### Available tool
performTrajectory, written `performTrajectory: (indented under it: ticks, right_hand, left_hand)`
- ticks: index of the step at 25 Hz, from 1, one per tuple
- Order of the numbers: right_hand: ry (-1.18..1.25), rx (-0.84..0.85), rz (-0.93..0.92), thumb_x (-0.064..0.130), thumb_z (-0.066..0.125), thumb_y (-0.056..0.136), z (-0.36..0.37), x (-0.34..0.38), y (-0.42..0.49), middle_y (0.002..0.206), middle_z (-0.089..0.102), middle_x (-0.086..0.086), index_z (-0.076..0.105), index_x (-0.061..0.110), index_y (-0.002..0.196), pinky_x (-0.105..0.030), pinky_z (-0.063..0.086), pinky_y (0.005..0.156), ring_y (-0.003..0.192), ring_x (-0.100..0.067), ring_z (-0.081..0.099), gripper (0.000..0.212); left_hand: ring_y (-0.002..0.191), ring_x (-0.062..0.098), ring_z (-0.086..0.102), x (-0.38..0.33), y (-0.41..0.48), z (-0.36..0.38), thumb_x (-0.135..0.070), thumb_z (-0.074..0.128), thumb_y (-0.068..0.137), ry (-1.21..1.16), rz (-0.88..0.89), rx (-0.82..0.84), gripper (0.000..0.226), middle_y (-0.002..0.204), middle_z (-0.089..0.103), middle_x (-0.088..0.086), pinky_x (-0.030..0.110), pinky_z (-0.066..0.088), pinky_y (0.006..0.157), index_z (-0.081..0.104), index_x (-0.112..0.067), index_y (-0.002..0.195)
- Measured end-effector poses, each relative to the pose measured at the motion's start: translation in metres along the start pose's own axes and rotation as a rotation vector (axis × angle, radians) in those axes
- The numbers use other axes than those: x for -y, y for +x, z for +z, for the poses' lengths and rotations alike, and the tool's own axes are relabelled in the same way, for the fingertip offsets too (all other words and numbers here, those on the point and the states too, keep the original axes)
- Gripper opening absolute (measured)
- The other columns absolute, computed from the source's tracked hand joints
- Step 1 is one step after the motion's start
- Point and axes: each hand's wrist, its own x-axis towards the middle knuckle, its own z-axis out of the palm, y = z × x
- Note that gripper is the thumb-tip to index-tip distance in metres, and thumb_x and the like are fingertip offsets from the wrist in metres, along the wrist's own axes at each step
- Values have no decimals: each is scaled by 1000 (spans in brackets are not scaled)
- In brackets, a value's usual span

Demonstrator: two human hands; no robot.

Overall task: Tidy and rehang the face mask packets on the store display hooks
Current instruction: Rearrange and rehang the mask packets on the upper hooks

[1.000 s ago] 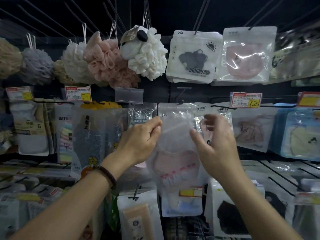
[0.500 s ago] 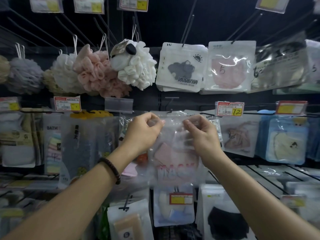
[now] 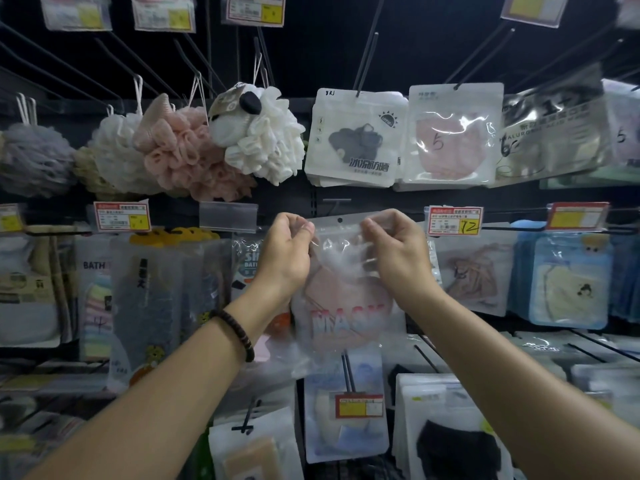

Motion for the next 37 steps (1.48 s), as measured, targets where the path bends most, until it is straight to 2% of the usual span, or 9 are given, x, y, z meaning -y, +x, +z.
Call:
performTrajectory:
  ticks: [3,8,13,15,18,23,30,33,37]
  right_hand:
    - [-79,-34,40,34,72,100,3,0,5,84,77,-1,74,25,88,-57,64,71,78,-34,76,15]
    - [-162,-10,105,48,73,88,7,0,9,83,80,-7,72,17,89,-66,64,77,80,-40,78,31]
    - [-60,-9,255,20,68,106,3,0,16,80,82,-9,70,7,107,-36,56,57,67,-28,75,13]
    - [-98,9,259,27,64,108,6,-2,17,88,83,-9,66,10,114,-44,62,66,79,-31,78,18]
    - [-269,5,246,46,58,105,12,-14,22,114,75,-9,60,11,127,-54,62,91,104,-35,74,41]
    - [-433,-87,290,36,54,112,14,-18,30,113,59,-2,60,11,135,-35,42,88,103,-21,56,34]
    - [-372,-248,14,25,67,105,8,-19,-3,119,64,-3,52,19,130,-29,51,89,107,-17,64,29]
    - [-291,-279,-94,17,68,101,10,-14,-46,114,63,-1,59,20,115,-21,47,83,101,-16,62,17]
    - [-67,72,163,9,65,102,29,-29,-113,94,78,-5,73,18,100,-41,64,79,91,-25,76,12]
  left_hand:
    - [73,17,59,1,7,0,-15,57,108,34,-37,-3,16,80,63,1,42,53,78,56,-15,92]
    - [74,18,58,5,13,-6,-13,53,110,55,-123,40,14,80,63,2,34,51,74,59,-13,96]
    - [84,22,66,7,26,-4,-20,54,108,156,-190,66,16,89,70,2,40,55,85,61,-19,93]
    - [98,28,68,14,32,-1,-27,55,107,222,-191,56,12,105,73,5,45,57,91,62,-22,98]
    - [93,24,62,23,37,4,-29,57,107,273,-207,27,14,102,69,4,35,48,77,61,-23,95]
    - [96,24,64,29,48,8,-31,64,103,311,-251,-36,10,105,70,3,30,42,72,63,-21,101]
    - [85,17,61,34,16,-16,-43,68,101,312,-187,-60,34,102,59,-5,29,46,65,49,-20,117]
    - [92,16,62,46,-15,-50,-34,74,98,502,-25,66,27,107,58,-3,35,56,79,55,-22,114]
    - [105,20,57,64,-52,-100,-46,68,97,1156,279,434,22,112,59,-6,43,54,93,64,-29,111]
